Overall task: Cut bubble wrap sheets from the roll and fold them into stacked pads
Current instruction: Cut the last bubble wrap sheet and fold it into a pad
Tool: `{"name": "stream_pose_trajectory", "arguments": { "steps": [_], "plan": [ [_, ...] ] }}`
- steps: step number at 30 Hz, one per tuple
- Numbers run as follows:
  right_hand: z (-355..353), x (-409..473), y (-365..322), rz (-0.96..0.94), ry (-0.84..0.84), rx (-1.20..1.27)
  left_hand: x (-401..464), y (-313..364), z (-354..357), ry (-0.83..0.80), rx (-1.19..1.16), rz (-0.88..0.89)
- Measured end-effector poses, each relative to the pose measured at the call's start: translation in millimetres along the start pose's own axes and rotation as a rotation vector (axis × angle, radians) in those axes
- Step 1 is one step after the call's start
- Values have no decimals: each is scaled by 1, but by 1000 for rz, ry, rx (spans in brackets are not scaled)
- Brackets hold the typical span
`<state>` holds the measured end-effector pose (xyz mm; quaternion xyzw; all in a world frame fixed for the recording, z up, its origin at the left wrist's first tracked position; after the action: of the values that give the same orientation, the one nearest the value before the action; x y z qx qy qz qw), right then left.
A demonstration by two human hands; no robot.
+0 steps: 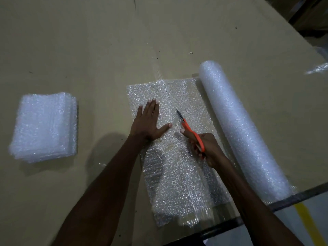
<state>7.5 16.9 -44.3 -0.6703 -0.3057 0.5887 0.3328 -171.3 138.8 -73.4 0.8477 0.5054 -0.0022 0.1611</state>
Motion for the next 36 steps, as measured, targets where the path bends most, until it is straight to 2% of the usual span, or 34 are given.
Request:
{"name": "stream_pose_trajectory", "arguments": {
  "steps": [23, 36],
  "plan": [
    [14, 20, -26, -22, -5, -9, -7, 0, 2, 72, -2, -1],
    [19, 33, -35, -23, -21, -17, -8, -1, 3, 53, 24, 4]
  ]
}}
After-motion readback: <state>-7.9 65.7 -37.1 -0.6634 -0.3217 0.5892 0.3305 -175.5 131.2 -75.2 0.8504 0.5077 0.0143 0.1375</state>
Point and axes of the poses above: each hand's wrist, its own x-axis towards the middle knuckle, its own z-axis out of the palm, y = z × x, the point moved 9 cm from there along x, towards the middle knuckle, and after that the axes turned 7 degrees about -y, right-handed, at the moved point
